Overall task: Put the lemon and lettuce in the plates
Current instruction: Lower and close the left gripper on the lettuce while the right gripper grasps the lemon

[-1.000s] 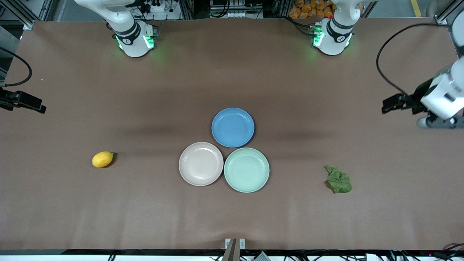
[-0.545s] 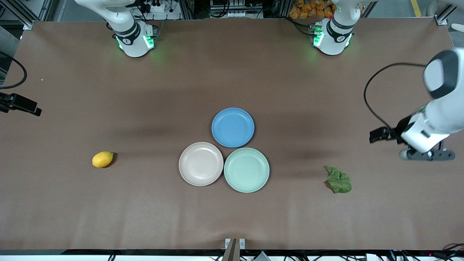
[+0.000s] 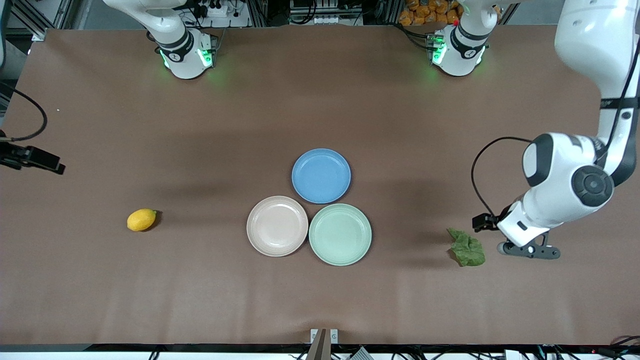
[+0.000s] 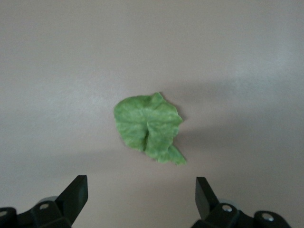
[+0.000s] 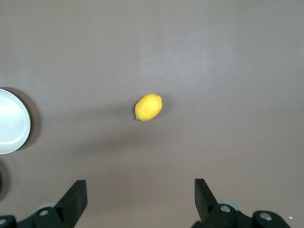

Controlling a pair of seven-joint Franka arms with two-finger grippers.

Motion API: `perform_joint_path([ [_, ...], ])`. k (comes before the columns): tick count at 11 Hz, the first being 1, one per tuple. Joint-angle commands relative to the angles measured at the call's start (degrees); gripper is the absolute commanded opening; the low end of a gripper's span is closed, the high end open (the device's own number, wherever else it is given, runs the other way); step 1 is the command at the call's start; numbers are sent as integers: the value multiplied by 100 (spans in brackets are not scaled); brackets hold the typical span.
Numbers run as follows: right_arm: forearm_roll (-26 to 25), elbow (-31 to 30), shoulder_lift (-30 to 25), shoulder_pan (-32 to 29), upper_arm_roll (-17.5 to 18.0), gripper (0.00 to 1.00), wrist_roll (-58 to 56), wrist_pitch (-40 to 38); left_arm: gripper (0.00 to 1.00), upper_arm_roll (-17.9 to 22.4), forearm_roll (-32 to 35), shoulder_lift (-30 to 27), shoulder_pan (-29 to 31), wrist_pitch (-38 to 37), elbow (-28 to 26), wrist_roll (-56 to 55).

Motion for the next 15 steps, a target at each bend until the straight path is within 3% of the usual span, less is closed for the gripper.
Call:
perform_joint_path([
  [1, 287, -492, 18, -115, 44, 100, -52, 488, 100, -15, 166, 520, 11, 431, 221, 17],
  [5, 313, -714, 308, -124, 44, 100, -60, 832, 100, -6, 184, 1144, 11, 1406, 229, 26],
  [9, 313, -923, 757, -80, 44, 100, -52, 1490, 100, 29, 210, 1461, 2, 1890, 247, 43],
  [15, 313, -1801, 915, -54, 62, 100, -52, 2798, 100, 56, 411, 1734, -51, 2040, 370, 87],
])
